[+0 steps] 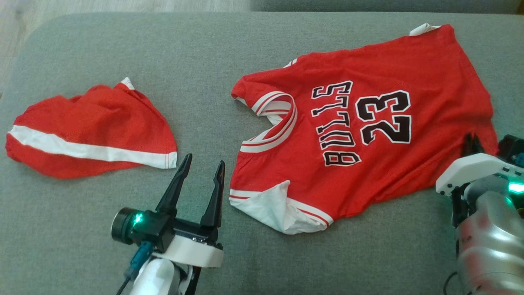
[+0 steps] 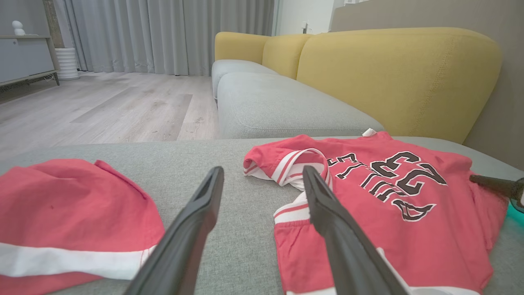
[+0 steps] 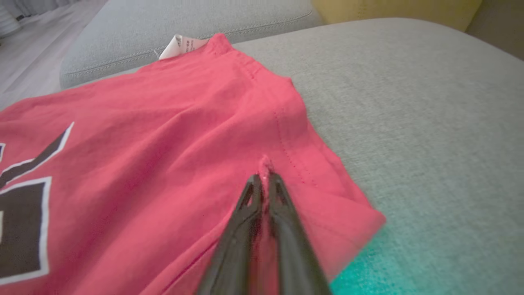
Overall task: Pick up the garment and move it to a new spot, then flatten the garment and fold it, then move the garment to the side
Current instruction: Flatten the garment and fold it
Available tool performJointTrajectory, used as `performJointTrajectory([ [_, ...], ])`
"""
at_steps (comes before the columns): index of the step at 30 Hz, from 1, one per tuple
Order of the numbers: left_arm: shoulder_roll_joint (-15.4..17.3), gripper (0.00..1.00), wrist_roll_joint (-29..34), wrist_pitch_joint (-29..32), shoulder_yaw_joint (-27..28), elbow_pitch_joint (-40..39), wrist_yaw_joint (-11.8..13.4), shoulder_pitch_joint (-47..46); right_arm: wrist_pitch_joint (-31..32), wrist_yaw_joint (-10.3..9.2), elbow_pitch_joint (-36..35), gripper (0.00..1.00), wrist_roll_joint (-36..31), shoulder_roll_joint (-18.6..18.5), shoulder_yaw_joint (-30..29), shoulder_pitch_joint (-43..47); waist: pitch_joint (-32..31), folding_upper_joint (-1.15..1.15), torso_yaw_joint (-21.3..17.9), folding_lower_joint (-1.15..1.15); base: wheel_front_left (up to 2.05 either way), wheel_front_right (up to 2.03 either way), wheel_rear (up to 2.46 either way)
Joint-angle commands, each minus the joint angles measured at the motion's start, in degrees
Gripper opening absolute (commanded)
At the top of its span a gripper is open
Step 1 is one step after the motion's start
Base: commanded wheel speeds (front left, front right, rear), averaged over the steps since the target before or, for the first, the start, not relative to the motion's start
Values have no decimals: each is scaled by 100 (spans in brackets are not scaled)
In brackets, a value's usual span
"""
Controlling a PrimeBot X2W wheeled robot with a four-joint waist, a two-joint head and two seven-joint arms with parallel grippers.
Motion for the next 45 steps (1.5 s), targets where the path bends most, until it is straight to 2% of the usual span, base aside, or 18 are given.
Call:
performJointTrajectory([
  [1,3,100,17,-31,145,-137,30,-173,-125,43,-78,0,-29,-17,97,-222,-13,0,-27,0,0,0,0],
  [9,3,100,6,-31,204,-122,44,-79,-427,43,-8,0,337,-17,196,-195,-172,0,-359,0,0,0,0],
  [17,3,100,-5,-31,224,-131,51,8,-437,43,-1196,0,1835,-17,910,765,-325,0,-837,0,0,0,0],
  [18,3,100,-2,-31,229,-131,52,13,-438,43,-1292,9,1970,-17,956,908,-343,0,-882,0,0,0,0],
  [19,3,100,0,-31,234,-127,50,17,-438,43,-1350,31,2093,-17,996,1036,-361,0,-917,0,0,0,0],
  [20,3,100,3,-31,238,-121,47,20,-438,43,-1376,62,2178,-17,1027,1152,-380,0,-947,0,0,0,0],
  [21,3,100,5,-31,244,-114,44,24,-438,43,-1389,100,2247,-17,1047,1249,-401,0,-969,0,0,0,0],
  [28,3,100,9,-31,262,-77,30,63,-438,43,-1615,100,2375,-17,989,1583,-531,0,-996,0,0,0,0],
  [33,3,100,-9,-31,254,-65,44,139,-439,43,-2209,100,2392,-17,1256,1794,-668,0,-901,0,0,0,0],
  [36,3,100,-21,-31,236,-64,50,184,-439,43,-2646,100,2558,-17,1744,1939,-751,0,-804,0,0,0,0],
  [41,3,100,-20,-31,229,-85,61,242,-439,43,-3488,100,2923,-17,3078,2280,-870,0,-604,0,0,0,0],
  [45,3,100,-34,-31,207,-129,85,289,-439,43,-3772,100,3138,-17,3964,2595,-957,0,-391,0,0,0,0],
])
